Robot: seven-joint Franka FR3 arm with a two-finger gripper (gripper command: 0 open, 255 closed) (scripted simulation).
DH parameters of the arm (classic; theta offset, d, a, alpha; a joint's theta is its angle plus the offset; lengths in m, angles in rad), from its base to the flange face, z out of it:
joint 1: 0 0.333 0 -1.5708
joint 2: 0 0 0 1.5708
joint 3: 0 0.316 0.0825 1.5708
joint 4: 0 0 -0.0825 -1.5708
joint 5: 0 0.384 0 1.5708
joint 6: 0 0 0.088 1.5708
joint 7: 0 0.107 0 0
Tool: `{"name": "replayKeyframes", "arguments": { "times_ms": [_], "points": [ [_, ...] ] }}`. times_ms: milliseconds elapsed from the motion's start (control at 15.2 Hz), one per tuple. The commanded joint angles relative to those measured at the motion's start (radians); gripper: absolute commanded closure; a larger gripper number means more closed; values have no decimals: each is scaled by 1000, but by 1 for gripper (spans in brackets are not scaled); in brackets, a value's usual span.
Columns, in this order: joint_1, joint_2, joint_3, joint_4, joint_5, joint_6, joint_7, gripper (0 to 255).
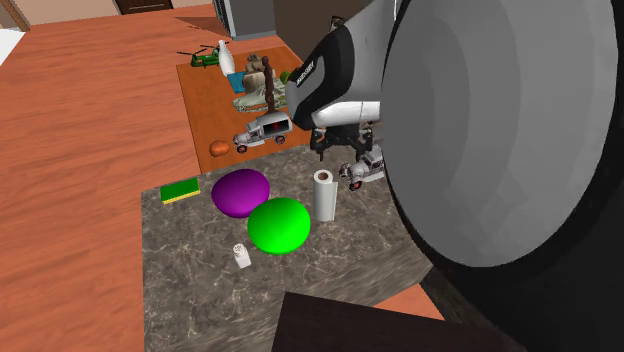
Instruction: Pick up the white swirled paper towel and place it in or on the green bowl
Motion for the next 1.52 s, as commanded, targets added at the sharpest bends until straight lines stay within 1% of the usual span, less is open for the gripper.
{"name": "replayKeyframes", "arguments": {
  "times_ms": [0, 264, 528, 1056, 1452],
  "points": [
    [16, 83, 3, 45, -40, 27, 32, 0],
    [51, 238, -9, 146, -110, 57, 77, 0],
    [93, 389, -29, 263, -165, 69, 108, 0],
    [103, 470, -48, 276, -187, 136, 122, 0],
    [103, 470, -48, 277, -187, 136, 122, 0]
  ]
}}
